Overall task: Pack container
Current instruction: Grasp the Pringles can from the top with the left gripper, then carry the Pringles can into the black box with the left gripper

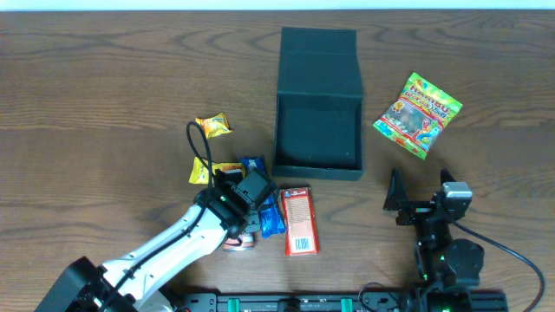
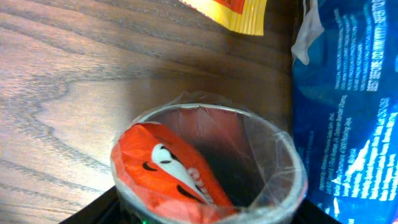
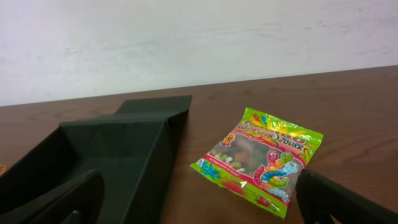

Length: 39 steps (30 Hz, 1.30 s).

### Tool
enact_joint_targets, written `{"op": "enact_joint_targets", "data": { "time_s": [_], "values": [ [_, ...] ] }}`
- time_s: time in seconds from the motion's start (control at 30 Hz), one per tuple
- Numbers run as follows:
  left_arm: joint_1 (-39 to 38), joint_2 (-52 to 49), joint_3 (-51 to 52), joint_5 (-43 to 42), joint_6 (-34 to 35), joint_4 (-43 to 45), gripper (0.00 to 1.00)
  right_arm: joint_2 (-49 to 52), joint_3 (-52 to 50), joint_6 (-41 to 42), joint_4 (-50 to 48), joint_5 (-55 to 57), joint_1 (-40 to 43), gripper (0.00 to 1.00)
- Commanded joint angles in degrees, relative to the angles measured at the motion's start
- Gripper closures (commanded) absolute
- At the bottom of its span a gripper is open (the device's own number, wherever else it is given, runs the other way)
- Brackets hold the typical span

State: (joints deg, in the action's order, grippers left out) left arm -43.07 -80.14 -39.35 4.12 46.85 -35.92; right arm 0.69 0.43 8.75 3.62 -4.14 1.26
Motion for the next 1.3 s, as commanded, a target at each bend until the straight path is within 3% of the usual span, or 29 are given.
{"op": "enact_joint_targets", "data": {
  "time_s": [0.0, 0.2, 0.3, 0.37, 0.6, 0.7, 0.77, 0.83, 1.27],
  "values": [
    [0.0, -0.8, 0.4, 1.0, -0.2, -0.5, 0.43, -0.3, -0.1, 0.6, 0.2, -0.4, 0.2, 0.01],
    [0.0, -0.7, -0.7, 1.0, -2.2, -2.4, 0.42, -0.4, -0.1, 0.6, 0.2, -0.4, 0.2, 0.01],
    [0.0, -0.6, -4.0, 1.0, -4.5, -5.9, 0.46, -0.3, -0.1, 0.6, 0.2, -0.4, 0.2, 0.01],
    [0.0, -0.6, -7.6, 2.3, -4.9, -9.2, 0.5, -0.3, -0.1, 0.6, 0.2, -0.4, 0.2, 0.01],
    [0.1, -0.9, -23.5, 8.3, -6.2, -19.8, 0.46, -0.3, -0.1, 0.6, 0.2, -0.4, 0.2, 0.01],
    [0.4, -1.2, -29.7, 8.5, -8.5, -19.7, 0.46, -0.3, -0.1, 0.6, 0.2, -0.4, 0.2, 0.01],
    [0.7, -2.2, -33.8, 8.5, -9.7, -19.4, 0.55, -0.3, -0.1, 0.6, 0.2, -0.4, 0.2, 0.01],
    [0.8, -3.4, -37.1, 8.8, -10.0, -18.8, 0.57, -0.3, -0.1, 0.6, 0.2, -0.4, 0.2, 0.01],
    [0.4, -20.2, -49.7, 6.1, -18.2, -4.2, 0.5, -0.3, -0.1, 0.6, 0.2, -0.4, 0.2, 0.01]
  ]
}}
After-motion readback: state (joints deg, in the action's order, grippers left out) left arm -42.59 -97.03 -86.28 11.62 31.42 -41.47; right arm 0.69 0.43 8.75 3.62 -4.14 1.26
